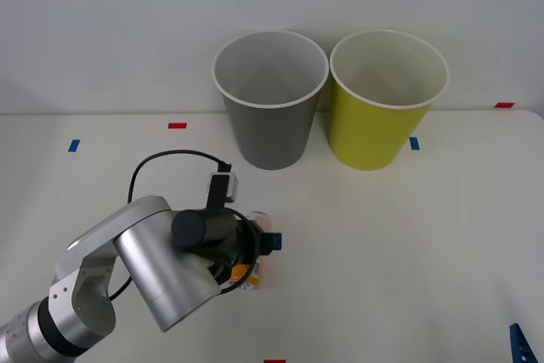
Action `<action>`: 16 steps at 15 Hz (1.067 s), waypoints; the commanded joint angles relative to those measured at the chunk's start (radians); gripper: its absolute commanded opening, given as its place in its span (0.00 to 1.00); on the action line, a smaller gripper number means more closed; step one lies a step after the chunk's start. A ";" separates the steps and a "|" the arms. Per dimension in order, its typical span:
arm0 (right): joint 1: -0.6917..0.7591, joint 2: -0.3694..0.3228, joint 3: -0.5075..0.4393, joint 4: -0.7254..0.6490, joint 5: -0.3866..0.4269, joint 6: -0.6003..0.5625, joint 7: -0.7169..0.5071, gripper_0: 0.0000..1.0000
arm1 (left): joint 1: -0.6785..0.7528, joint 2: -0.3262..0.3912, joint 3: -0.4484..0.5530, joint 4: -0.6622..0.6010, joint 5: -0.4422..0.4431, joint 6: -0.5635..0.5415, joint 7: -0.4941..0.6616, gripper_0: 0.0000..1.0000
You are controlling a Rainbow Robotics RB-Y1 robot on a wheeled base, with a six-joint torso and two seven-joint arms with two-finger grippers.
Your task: Put cans in the gray bin and PET bottles in the light green bin.
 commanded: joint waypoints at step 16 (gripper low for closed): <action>0.000 0.000 0.000 0.000 0.000 0.000 0.000 1.00 | -0.069 -0.118 0.000 0.118 -0.001 0.063 -0.033 1.00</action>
